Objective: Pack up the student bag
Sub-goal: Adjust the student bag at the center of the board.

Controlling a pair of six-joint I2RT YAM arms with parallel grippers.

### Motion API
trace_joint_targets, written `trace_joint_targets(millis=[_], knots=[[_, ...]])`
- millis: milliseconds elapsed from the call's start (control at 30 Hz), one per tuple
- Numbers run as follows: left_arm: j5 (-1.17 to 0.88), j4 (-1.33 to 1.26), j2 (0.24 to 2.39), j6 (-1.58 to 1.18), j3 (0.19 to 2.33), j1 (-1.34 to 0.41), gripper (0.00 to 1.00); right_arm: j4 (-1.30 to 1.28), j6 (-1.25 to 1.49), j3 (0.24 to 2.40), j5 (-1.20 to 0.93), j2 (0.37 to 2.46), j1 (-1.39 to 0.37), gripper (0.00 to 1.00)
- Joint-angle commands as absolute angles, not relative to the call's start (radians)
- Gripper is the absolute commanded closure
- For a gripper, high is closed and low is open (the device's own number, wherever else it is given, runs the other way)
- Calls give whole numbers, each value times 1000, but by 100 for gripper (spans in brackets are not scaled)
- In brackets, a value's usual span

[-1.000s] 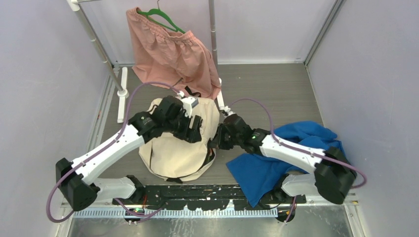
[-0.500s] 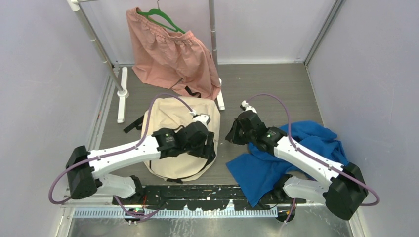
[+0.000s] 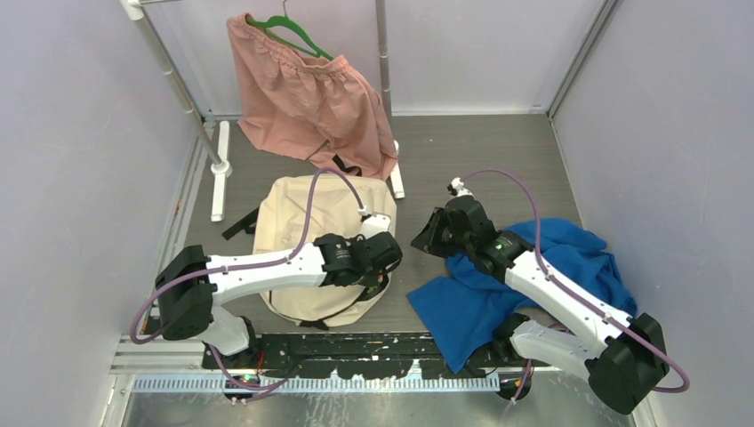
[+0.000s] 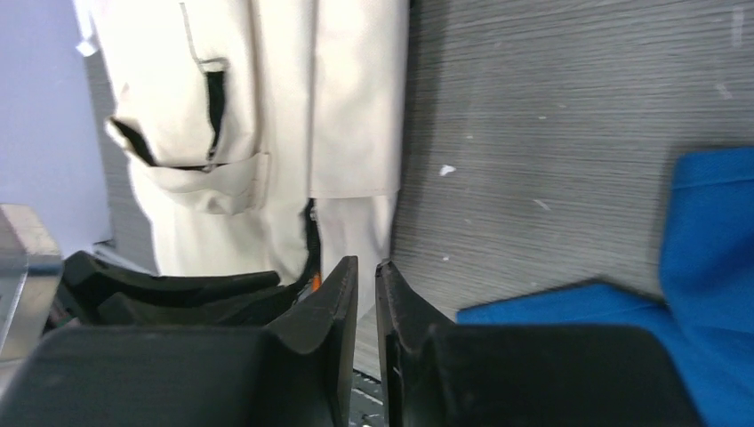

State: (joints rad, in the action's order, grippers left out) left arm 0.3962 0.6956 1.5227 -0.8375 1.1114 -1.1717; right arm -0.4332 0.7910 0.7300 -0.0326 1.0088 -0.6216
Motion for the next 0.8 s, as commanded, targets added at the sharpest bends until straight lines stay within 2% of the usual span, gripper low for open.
trace_joint_targets(millis=[0,133,200,400,467,667,700,767], knots=[[496,740,1463,-858,1116,-1165,89,-272,886,720,-165,1016,-633,80],[443,686,1375,-843,1050,-1131,94,-194,945,725,-147,1051,-731,80],[395,644,1329,-841,1010,-1106,100,-171,967,739,-106,1082,-793,80],[343,598,1232,-850,944,-1046,100,-139,1019,751,-43,1180,-851,80],[274,590,1209,-813,946,-1043,88,-156,1036,737,-29,1202,-850,80],[189,562,1239,-767,960,-1111,37,-211,1043,716,41,1203,-851,76],[203,565,1249,-760,968,-1134,31,-218,1044,712,48,1199,-851,76],[216,574,1275,-750,978,-1165,26,-221,1044,703,60,1189,-850,75]])
